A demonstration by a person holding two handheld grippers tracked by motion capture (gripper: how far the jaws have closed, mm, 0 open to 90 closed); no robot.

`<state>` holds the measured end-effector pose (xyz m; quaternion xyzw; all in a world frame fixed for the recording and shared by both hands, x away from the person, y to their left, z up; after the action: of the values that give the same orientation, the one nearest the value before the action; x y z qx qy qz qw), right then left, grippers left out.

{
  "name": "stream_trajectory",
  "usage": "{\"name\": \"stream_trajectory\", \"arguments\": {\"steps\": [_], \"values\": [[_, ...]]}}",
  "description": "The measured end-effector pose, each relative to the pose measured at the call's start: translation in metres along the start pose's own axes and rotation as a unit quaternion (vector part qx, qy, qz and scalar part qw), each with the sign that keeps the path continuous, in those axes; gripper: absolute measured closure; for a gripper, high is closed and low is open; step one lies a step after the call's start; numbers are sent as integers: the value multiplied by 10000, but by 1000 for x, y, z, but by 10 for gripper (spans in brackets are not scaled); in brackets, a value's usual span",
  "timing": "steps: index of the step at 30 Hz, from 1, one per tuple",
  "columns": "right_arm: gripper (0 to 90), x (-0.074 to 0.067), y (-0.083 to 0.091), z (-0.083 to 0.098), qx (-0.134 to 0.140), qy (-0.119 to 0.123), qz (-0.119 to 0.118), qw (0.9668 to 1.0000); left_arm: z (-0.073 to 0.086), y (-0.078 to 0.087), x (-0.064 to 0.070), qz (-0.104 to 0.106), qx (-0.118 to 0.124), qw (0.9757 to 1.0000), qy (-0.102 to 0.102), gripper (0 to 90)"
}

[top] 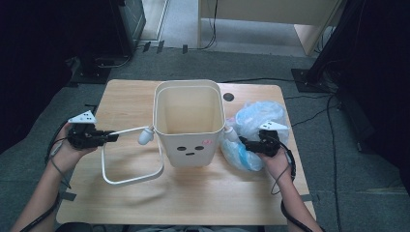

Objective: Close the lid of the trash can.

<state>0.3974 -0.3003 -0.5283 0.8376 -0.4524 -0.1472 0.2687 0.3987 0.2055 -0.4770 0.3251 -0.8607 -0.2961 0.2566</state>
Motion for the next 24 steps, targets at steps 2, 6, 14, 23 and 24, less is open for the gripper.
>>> {"name": "stream_trajectory", "arguments": {"steps": [2,6,14,23,24], "values": [[260,0,0,0,1,5,-2,10000,-2,4,0,-1,1,10000,20,770],[260,0,0,0,0,5,-1,10000,-4,11,-1,32,32,10000,36,770],[260,0,0,0,-7,1,6,10000,-10,24,0,41,69,10000,24,770],[260,0,0,0,-11,8,13,10000,-15,39,-3,-9,55,10000,44,770],[260,0,0,0,-11,6,14,10000,-16,40,-4,-19,41,10000,34,770]]}}
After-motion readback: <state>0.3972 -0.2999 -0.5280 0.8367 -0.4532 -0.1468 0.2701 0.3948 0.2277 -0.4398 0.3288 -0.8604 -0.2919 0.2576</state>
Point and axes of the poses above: each handheld gripper's, and its own axes: y roughly backward along the jaws, z roughly out of its underside, x roughly to its right, the point moved 8 cm from there along -y, roughly forward along the jaws, and after that the axes turned 9 degrees about y, right-handed, at the moved point
